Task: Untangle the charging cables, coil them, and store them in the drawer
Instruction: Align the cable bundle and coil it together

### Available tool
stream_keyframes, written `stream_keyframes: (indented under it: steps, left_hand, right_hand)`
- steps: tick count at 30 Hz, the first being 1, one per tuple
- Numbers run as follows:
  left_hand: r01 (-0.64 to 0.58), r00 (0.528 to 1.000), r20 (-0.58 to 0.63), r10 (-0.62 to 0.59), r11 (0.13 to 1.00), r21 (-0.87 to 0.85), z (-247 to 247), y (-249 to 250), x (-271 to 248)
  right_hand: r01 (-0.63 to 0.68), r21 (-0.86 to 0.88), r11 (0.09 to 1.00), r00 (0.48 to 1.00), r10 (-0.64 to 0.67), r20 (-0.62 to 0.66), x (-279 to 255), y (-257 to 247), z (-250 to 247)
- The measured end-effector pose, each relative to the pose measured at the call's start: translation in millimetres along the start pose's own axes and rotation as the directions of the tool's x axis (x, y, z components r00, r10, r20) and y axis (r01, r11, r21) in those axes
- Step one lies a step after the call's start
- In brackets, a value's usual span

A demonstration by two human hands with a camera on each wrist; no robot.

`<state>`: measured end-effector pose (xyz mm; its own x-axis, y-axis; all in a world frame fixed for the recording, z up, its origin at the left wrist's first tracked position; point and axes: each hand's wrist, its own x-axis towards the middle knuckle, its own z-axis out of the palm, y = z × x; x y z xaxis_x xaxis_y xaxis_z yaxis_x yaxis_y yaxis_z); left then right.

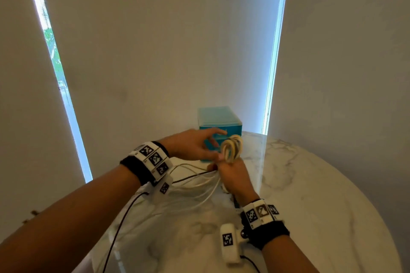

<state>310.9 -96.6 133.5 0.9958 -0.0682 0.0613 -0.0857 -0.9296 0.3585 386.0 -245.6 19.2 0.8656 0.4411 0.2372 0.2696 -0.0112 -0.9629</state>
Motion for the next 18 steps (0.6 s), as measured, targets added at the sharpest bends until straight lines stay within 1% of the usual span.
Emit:
stream_keyframes:
  steps: [1,2,3,4,6,8,9,11,12,13,14,15,16,17,18]
  left_hand:
    - [0.084,0.993,0.097,-0.074,0.991,-0.106,5,-9,-3]
    - [0.142,0.977,0.180,-0.111,0.975,-0.172,11,-14,-7]
    - [0.157,0.967,0.231,-0.111,0.968,-0.195,17,-20,-9]
    - [0.131,0.966,0.247,-0.082,0.973,-0.192,21,-25,-11]
    - [0.073,0.974,0.223,-0.028,0.978,-0.196,28,-33,-10]
    - [0.071,0.972,0.236,-0.018,0.974,-0.217,30,-40,-7]
    - [0.089,0.962,0.273,-0.030,0.974,-0.208,31,-44,-6]
    - [0.149,0.923,0.375,-0.080,0.976,-0.157,31,-54,-9]
    - [0.179,0.906,0.406,-0.115,0.976,-0.123,31,-61,-13]
    - [0.202,0.903,0.401,-0.153,0.976,-0.084,30,-68,-17]
    - [0.218,0.917,0.352,-0.187,0.975,-0.050,27,-75,-21]
    - [0.224,0.943,0.258,-0.210,0.974,-0.024,23,-82,-26]
    - [0.226,0.965,0.132,-0.225,0.974,0.007,19,-89,-30]
    - [0.241,0.970,-0.003,-0.241,0.969,0.062,14,-95,-32]
    - [0.277,0.957,-0.124,-0.261,0.951,0.135,9,-100,-34]
  right_hand:
    - [-0.022,0.041,0.999,0.998,0.024,-0.051,2,1,-13]
    - [-0.040,0.066,0.997,0.995,0.046,-0.088,4,2,-25]
    - [-0.053,0.084,0.995,0.992,0.063,-0.109,4,0,-36]
    - [-0.062,0.091,0.994,0.989,0.074,-0.126,5,1,-44]
    - [-0.088,0.122,0.989,0.981,0.108,-0.161,6,1,-53]
    - [-0.123,0.198,0.972,0.969,0.161,-0.190,9,5,-56]
    - [-0.137,0.254,0.957,0.960,0.191,-0.203,9,4,-57]
    - [-0.156,0.317,0.935,0.942,0.238,-0.239,10,5,-61]
    - [-0.158,0.330,0.931,0.936,0.248,-0.250,10,5,-64]
    - [-0.160,0.347,0.924,0.932,0.257,-0.255,11,5,-66]
    - [-0.156,0.362,0.919,0.931,0.259,-0.256,11,6,-68]
    - [-0.153,0.373,0.915,0.931,0.260,-0.258,11,6,-69]
    - [-0.143,0.370,0.918,0.932,0.250,-0.262,12,8,-70]
    - [-0.134,0.365,0.921,0.930,0.244,-0.273,12,8,-71]
    - [-0.130,0.354,0.926,0.926,0.241,-0.290,13,7,-70]
